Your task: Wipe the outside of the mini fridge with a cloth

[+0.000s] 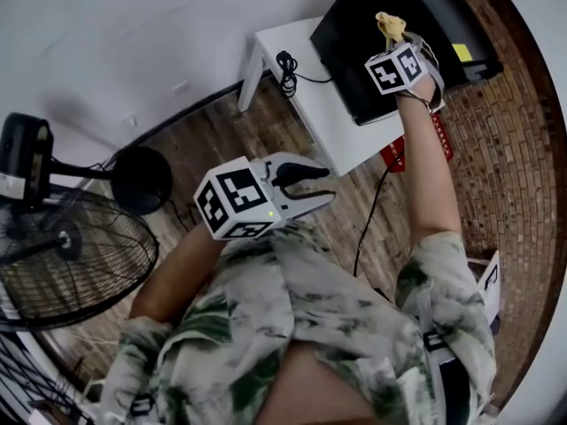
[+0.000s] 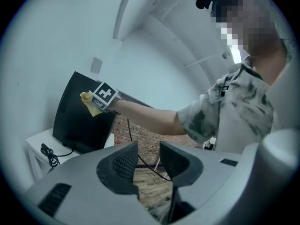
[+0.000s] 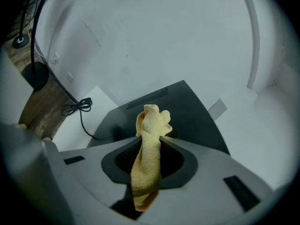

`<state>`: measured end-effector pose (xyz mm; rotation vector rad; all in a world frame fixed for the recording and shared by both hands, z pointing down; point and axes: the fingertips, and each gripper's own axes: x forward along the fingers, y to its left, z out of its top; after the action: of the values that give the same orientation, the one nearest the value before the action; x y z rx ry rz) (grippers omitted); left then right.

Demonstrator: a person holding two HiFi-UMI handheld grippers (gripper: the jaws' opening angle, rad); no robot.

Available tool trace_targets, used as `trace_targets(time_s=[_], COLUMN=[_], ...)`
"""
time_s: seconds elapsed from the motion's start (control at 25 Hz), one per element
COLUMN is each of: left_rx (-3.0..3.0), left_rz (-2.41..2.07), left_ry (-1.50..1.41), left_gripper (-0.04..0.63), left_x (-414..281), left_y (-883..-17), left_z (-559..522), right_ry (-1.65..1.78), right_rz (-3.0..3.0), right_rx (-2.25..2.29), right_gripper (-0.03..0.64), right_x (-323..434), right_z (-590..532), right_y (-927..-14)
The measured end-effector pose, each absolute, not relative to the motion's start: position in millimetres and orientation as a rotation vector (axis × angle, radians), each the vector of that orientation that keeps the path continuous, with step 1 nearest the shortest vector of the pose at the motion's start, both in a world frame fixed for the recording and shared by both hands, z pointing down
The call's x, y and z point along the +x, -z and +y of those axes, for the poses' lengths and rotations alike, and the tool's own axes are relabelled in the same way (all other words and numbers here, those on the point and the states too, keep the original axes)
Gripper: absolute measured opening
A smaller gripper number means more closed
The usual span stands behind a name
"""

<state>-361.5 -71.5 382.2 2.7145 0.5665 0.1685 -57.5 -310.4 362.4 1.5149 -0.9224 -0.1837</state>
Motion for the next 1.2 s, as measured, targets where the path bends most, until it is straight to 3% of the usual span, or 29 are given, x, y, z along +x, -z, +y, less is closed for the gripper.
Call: trace_targets(time_s=[0.76, 1.2], left_rx=[2.706, 2.705], left_rz=[0.402, 0.406], left_ry=[-0.190, -0.222], left_gripper=[0.138, 0.138], left_x=[-373, -366], left_y=[-399, -401], left_z=[-98, -97], right_ry=[-0.028, -0.053], right_rz=[-0.954, -1.036], right_rx=[1.346, 1.306], right_gripper=[0.097, 0.098], right_x=[-45, -59], right_z=[-326, -327], right_y=[-532, -552])
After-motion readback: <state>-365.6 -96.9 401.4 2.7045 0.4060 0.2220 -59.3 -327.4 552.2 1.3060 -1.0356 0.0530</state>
